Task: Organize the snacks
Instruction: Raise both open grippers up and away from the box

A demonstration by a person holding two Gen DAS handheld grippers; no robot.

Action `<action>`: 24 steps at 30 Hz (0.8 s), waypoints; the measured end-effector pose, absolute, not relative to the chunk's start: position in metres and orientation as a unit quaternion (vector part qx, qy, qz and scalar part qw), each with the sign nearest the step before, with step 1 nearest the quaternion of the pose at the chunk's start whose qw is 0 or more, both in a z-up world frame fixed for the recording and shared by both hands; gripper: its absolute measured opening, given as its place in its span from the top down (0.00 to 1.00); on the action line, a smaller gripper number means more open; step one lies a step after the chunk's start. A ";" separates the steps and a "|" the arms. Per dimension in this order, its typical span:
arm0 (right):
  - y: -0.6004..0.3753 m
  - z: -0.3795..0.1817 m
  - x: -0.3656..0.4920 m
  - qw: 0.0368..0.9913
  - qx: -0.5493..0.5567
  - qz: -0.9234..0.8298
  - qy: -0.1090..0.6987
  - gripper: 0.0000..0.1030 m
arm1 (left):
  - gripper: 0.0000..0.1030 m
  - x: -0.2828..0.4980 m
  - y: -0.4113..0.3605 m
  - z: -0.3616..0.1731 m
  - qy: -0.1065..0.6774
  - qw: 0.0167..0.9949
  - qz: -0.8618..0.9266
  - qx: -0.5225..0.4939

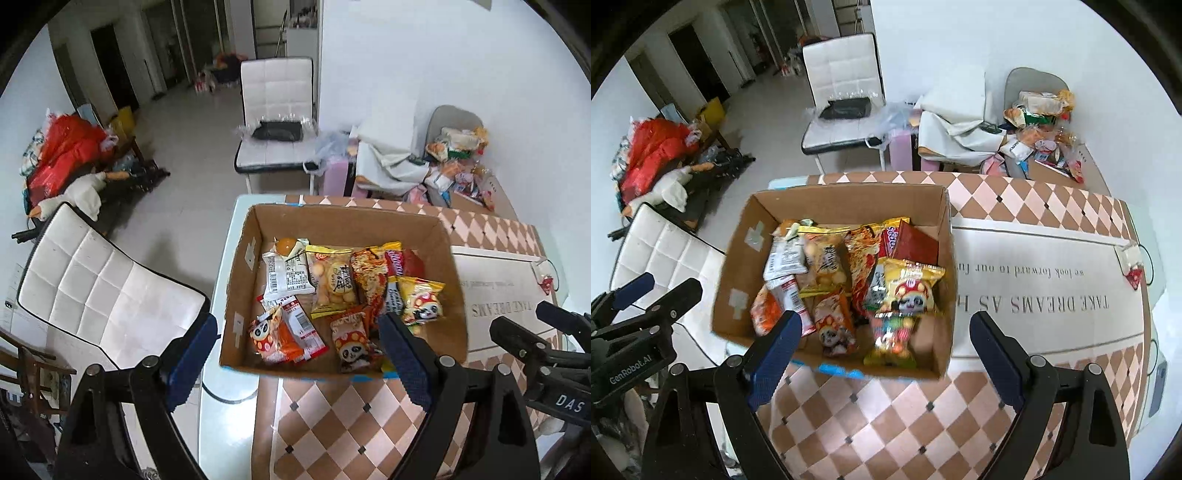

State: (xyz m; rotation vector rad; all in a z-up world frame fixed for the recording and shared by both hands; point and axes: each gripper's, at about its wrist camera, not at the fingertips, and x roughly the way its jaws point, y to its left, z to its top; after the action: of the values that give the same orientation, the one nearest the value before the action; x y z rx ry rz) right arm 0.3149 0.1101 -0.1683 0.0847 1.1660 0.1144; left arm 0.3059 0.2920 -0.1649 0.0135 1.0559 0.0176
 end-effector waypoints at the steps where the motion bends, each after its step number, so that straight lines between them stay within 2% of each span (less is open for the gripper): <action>1: 0.108 -0.161 0.307 0.836 0.040 0.054 0.545 0.08 | 0.13 0.299 0.290 -0.159 0.498 0.867 0.006 0.008; 11: 0.088 -0.084 0.222 0.871 0.039 0.056 0.486 0.08 | 0.13 0.241 0.270 -0.103 0.455 0.890 -0.019 0.007; 24: 0.078 -0.045 0.168 0.885 0.034 0.069 0.459 0.07 | 0.13 0.191 0.265 -0.080 0.447 0.894 -0.018 -0.004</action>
State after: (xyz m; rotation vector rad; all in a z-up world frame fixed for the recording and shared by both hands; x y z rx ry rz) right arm 0.1684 0.0780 -0.0447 0.0705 0.9551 0.1431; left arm 0.1906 0.2651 -0.0797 -0.0080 0.9280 -0.0364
